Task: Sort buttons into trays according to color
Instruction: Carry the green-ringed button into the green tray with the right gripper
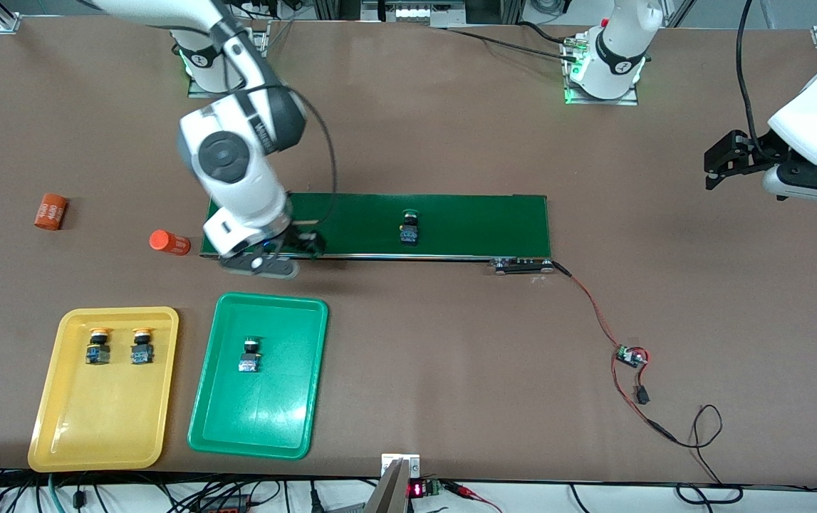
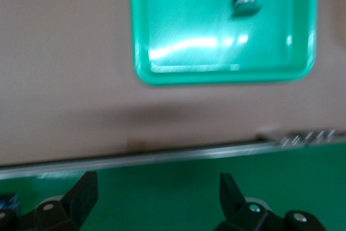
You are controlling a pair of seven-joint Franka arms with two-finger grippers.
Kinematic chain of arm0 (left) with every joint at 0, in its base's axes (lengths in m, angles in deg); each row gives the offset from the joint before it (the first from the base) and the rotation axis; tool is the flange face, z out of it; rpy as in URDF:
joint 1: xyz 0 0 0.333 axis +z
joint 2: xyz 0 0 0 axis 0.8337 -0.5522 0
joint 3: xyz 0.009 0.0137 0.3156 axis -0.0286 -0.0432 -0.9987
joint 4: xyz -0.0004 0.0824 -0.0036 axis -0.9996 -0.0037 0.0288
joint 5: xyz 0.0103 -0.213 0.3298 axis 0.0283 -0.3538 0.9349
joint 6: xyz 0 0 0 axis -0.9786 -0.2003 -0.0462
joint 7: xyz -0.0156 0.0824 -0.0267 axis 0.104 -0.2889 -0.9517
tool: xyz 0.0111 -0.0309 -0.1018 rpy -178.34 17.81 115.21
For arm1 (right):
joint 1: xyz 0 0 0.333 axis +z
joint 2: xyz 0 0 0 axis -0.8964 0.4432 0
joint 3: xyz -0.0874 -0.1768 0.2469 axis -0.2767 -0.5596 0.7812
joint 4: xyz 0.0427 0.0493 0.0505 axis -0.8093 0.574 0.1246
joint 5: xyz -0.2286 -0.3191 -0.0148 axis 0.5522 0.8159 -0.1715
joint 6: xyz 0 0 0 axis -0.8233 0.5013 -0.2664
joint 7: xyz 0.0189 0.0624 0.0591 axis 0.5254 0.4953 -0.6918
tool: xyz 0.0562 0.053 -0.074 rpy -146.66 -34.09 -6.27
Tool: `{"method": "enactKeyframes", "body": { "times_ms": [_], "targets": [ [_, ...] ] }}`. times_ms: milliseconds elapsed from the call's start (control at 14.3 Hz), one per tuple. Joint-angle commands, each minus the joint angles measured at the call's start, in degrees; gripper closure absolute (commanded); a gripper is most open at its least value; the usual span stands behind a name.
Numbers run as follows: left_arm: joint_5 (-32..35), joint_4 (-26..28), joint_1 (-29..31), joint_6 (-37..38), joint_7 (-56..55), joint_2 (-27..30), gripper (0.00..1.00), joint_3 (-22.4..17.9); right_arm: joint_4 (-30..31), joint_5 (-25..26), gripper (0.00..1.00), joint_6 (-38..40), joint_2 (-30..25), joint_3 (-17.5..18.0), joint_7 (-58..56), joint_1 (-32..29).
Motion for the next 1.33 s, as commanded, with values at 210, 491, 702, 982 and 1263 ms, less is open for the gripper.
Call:
{"method": "enactKeyframes", "body": {
  "times_ms": [210,491,702,982,1263],
  "targets": [
    [0.32,-0.73,-0.28,0.93,-0.63,0.24,0.00,0.01,3.20,-0.17,0.00,-1.87,0.50,-0.13,2.16,5.73],
    [0.23,-0.73,-0.28,0.93,-0.63,0.24,0.00,-0.08,3.20,-0.25,0.00,-4.51,2.53,-0.13,2.86,6.88],
    [0.23,-0.73,-0.19,0.93,-0.63,0.24,0.00,-0.08,3.20,-0.34,0.00,-4.69,2.62,-0.13,2.86,6.80],
    [0.23,-0.73,-0.19,0.93,-0.63,0.24,0.00,-0.08,3.20,-0.60,0.00,-5.30,2.97,-0.13,2.86,6.89],
    [0.23,-0.73,-0.19,0.93,-0.63,0.24,0.00,-0.08,3.20,-0.78,0.00,-5.31,3.59,0.39,2.95,8.38]
  ]
}}
